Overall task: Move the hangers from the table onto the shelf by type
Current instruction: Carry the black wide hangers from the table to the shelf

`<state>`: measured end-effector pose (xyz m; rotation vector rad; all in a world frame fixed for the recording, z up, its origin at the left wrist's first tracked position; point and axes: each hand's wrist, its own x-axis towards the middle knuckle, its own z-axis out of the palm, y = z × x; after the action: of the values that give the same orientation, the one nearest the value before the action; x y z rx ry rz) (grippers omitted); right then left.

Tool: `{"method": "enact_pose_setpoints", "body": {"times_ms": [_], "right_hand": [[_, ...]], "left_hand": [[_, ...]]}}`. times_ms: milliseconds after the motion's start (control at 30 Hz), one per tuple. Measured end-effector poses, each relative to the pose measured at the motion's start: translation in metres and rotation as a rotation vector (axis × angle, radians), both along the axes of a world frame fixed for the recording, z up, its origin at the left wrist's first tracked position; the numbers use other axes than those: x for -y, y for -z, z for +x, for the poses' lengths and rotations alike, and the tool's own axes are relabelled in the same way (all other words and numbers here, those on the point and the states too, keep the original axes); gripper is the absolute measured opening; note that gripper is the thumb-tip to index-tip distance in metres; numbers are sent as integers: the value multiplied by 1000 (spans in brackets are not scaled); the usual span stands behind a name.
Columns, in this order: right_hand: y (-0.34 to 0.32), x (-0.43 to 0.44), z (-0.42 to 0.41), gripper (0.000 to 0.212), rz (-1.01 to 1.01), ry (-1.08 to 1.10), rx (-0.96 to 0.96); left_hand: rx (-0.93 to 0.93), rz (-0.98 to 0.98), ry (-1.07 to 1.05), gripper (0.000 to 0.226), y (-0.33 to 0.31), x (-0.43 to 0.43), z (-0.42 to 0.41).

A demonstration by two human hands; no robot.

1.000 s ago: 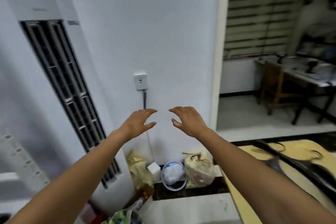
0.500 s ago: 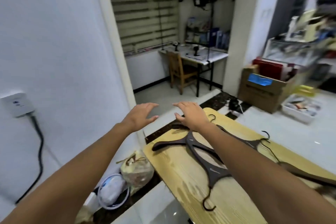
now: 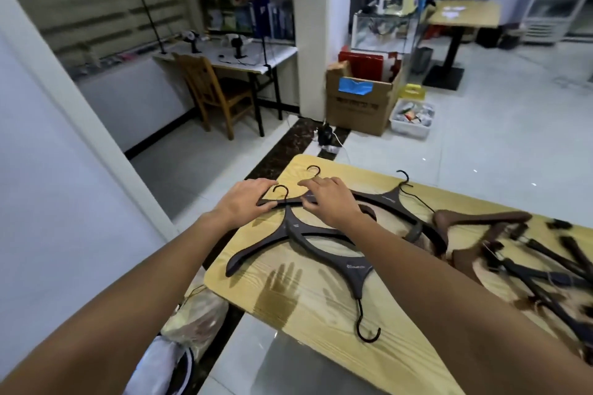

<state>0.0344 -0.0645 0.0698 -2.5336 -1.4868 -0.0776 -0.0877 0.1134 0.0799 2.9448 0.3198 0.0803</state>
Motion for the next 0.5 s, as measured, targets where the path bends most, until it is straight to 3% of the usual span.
{"method": "enact_pose_setpoints", "body": {"times_ms": [500], "right_hand": [[80, -17, 16, 44, -165, 133, -83]], "left_hand": [[-93, -128, 96, 52, 84, -36, 32]]}}
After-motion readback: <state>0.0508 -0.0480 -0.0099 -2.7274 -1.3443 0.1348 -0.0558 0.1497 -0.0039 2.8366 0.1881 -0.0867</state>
